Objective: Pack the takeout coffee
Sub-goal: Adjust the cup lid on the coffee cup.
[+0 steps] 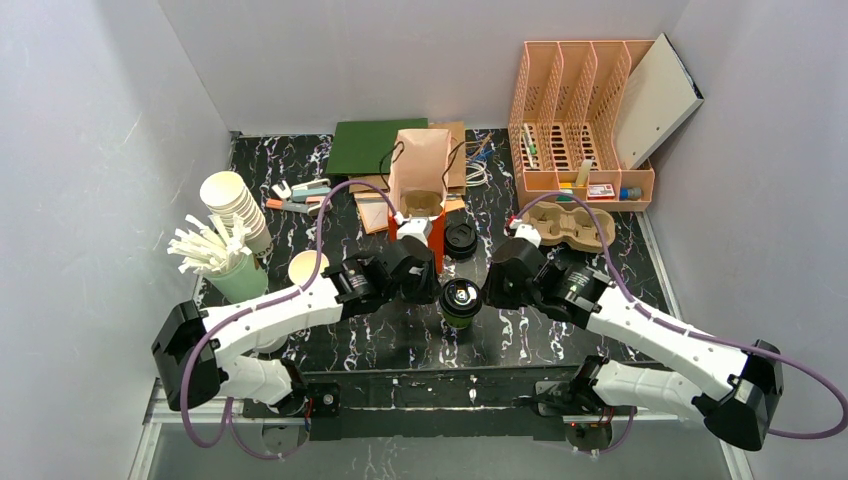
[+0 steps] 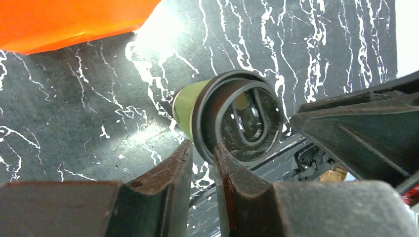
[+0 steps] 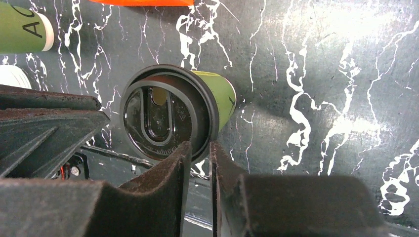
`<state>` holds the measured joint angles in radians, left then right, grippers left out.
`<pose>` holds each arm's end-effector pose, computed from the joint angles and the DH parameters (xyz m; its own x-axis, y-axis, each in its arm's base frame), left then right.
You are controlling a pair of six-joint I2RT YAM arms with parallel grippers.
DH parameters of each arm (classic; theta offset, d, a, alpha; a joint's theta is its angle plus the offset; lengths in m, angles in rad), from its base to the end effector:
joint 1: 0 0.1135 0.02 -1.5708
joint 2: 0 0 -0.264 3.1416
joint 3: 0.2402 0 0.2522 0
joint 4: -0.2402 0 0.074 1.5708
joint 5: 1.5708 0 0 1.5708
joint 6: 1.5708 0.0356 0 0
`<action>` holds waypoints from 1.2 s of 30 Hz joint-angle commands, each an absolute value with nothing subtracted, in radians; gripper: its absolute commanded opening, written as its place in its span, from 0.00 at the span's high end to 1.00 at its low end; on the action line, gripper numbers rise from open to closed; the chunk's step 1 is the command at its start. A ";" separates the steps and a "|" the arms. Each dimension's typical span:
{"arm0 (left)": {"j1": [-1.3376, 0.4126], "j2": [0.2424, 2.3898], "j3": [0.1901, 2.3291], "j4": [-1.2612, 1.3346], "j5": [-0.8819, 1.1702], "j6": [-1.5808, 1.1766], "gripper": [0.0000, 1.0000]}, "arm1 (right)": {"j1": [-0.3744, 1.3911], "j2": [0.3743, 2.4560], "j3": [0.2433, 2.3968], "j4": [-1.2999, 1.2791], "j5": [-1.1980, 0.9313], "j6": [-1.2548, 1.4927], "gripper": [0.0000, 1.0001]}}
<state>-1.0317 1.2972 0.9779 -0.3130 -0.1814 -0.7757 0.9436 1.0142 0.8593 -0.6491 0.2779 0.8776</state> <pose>0.1534 -0.2439 0.2833 -0.7553 -0.0789 -0.6506 0.3369 0.8048 -0.4887 0.1293 0.1618 0.2812 -0.7830 0.1801 -0.5953 -0.1010 0.9076 0.4075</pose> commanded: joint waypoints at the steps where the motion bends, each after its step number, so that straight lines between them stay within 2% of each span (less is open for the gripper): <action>1: -1.037 1.237 0.923 -0.273 -0.247 -0.830 0.80 | 0.942 0.985 0.831 -0.607 0.280 0.940 0.72; 5: -1.037 1.237 0.895 -0.238 -0.250 -0.849 0.79 | 0.942 0.994 0.833 -0.601 0.272 0.935 0.72; 10: -1.036 1.232 0.867 -0.195 -0.240 -0.858 0.73 | 0.942 0.997 0.834 -0.595 0.265 0.928 0.72; 17: -1.030 1.244 0.858 -0.184 -0.225 -0.865 0.73 | 0.941 1.015 0.834 -0.580 0.244 0.921 0.71; 29: -1.022 1.253 0.843 -0.170 -0.219 -0.861 0.77 | 0.941 1.008 0.857 -0.608 0.276 0.916 0.71; 36: -1.019 1.244 0.845 -0.181 -0.228 -0.857 0.80 | 0.941 0.980 0.855 -0.665 0.323 0.925 0.75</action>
